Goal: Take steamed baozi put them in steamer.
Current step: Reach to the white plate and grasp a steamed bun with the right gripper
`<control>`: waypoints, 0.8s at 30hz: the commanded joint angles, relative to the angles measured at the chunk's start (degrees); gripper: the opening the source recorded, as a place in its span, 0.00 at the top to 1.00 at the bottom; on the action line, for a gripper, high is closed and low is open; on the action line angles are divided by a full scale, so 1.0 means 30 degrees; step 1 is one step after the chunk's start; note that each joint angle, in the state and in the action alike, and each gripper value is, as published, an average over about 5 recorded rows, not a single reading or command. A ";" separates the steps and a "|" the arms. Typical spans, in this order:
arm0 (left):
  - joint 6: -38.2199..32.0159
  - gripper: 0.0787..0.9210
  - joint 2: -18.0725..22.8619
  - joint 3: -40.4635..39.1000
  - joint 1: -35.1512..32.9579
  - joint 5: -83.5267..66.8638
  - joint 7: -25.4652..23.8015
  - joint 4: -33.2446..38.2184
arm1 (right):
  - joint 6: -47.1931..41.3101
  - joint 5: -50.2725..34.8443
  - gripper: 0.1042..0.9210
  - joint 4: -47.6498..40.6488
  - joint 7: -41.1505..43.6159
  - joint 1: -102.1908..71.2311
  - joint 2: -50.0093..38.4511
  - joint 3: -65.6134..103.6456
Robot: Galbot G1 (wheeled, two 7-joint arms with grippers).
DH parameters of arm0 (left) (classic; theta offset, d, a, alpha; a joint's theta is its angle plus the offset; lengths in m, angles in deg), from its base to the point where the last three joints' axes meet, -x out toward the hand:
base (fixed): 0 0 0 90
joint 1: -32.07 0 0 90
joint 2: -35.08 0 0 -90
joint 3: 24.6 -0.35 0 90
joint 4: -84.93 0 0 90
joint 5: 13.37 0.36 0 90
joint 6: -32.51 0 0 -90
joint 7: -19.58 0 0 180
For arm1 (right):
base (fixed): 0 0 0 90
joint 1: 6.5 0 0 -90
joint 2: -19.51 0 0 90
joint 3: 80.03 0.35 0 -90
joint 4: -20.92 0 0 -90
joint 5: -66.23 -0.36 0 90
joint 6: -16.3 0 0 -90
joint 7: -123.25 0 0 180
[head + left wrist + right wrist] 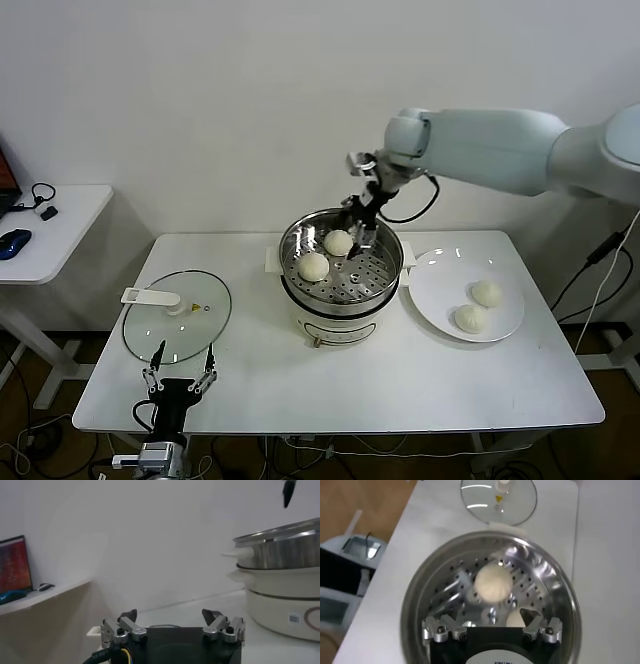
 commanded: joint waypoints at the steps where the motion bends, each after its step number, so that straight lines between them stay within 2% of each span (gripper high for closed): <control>1: -0.0066 0.12 0.0934 -0.0135 -0.0054 0.0190 -0.0008 -0.0005 | 0.2350 0.1305 0.12 0.0318 0.3587 0.3109 -0.3028 -0.2750; 9: -0.0078 0.12 0.0934 -0.0294 0.0001 0.0568 -0.0033 -0.0254 | 0.3503 0.3913 0.12 0.0145 0.4867 0.3161 -0.4484 -0.3226; 18: -0.0184 0.12 0.0934 -0.0431 -0.0047 0.0786 -0.0012 -0.0366 | 0.3527 0.5427 0.12 0.0322 0.4623 0.2221 -0.5592 -0.3984; 24: -0.0232 0.12 0.0934 -0.0370 0.0000 0.0832 -0.0002 -0.0536 | 0.3354 0.6692 0.12 0.0170 0.3515 0.0971 -0.6357 -0.4213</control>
